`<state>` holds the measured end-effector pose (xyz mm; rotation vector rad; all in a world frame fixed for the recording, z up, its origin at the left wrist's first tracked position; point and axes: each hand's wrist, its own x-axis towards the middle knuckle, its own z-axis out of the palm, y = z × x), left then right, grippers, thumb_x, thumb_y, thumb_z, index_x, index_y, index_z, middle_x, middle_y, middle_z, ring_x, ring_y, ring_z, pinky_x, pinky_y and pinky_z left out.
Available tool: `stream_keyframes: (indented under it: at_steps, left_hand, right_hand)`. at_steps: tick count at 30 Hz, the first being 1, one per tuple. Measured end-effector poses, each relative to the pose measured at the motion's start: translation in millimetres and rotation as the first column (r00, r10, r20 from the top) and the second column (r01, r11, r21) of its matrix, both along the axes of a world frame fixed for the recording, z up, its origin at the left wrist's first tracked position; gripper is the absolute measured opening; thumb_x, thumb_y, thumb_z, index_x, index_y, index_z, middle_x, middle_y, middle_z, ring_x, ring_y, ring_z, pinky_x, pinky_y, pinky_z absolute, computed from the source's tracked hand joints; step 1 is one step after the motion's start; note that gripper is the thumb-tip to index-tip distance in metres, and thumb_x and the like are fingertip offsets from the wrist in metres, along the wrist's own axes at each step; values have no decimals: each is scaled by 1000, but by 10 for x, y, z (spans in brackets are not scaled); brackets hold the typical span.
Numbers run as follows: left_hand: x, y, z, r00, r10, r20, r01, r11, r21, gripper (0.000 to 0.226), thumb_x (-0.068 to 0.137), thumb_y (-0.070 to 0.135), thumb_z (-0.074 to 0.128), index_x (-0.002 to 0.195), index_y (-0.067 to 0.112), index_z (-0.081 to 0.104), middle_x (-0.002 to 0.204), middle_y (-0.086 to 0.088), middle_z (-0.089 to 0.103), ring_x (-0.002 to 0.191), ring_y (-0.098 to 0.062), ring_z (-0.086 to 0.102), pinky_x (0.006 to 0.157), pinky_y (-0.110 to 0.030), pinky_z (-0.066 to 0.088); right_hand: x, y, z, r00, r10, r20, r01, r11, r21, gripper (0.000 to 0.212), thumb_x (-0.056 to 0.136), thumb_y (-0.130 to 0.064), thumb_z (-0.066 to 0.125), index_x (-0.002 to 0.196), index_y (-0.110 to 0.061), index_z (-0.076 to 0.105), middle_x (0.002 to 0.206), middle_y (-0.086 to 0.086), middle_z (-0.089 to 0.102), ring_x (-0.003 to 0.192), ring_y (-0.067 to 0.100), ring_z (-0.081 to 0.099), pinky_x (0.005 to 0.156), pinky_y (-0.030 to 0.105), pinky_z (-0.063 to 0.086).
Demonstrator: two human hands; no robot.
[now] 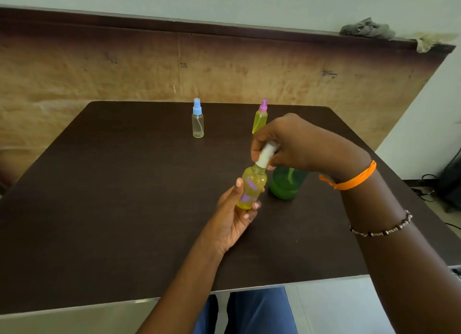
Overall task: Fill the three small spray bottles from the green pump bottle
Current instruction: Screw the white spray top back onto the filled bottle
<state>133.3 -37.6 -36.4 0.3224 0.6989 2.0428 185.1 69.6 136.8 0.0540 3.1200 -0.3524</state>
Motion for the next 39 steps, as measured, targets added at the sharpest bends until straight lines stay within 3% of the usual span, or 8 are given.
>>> stream_keyframes:
  at_steps: [6,13,17,20,25,29,35,39]
  left_hand:
    - [-10,-28,13,999,2,-43,-2,1000,8,80,46,50,89,103,4,59,80,-4,64,49,-4,46,37,-10,35]
    - [-11,-23,0,988,73,-136,-90,988,-127,82,40,55,89,98,6,58,76,3,63,52,-5,48,40,-11,35]
    - [-5,-7,-1,980,108,-166,-133,980,-150,81,37,56,89,95,8,58,69,8,61,54,-5,48,41,-12,37]
    - [5,4,5,982,103,-159,-123,985,-125,81,40,56,89,97,8,57,72,6,61,54,-4,49,41,-11,36]
    - [4,1,16,990,114,-85,-119,992,-51,78,44,54,88,101,9,62,85,0,66,53,-4,49,39,-11,35]
    - [-23,-13,-1,993,115,-40,-115,993,-15,78,45,52,89,104,9,61,86,0,65,54,-5,49,39,-11,36]
    - [-12,-16,7,987,143,-74,-147,988,-53,79,46,53,88,105,7,61,92,-4,60,58,-5,51,43,-12,40]
    - [-30,-19,14,988,146,-41,-147,988,-35,78,45,54,88,102,8,62,85,-1,66,53,-4,49,39,-11,36]
  right_hand:
    - [-13,54,-2,999,40,30,-36,992,-119,30,69,1,75,93,-16,71,90,-2,71,83,7,65,76,22,50]
    - [-9,42,-124,997,9,79,-10,1000,6,20,77,-8,72,97,-11,71,79,-10,65,70,2,57,64,10,43]
    - [-22,47,-195,993,-56,100,48,996,80,21,85,-28,65,89,-8,67,62,-12,48,70,12,55,70,28,47]
    - [-50,11,-189,987,-136,81,128,987,99,26,89,-40,57,78,-16,56,60,-9,44,72,15,49,63,28,39]
    - [-129,-43,-176,999,-42,-2,42,999,-22,12,86,-26,63,90,-14,66,82,-8,57,87,13,56,78,30,47]
    - [-120,-43,-28,996,5,94,-1,999,-50,18,80,-10,70,99,-11,68,86,1,69,69,12,67,66,18,50]
    - [-246,-112,-87,974,-165,155,129,967,218,37,87,-49,55,86,-13,57,66,-3,45,77,19,51,69,29,39]
    - [-170,-107,-29,988,-74,132,62,994,88,27,85,-32,65,104,-14,62,84,-3,55,84,18,59,73,31,47]
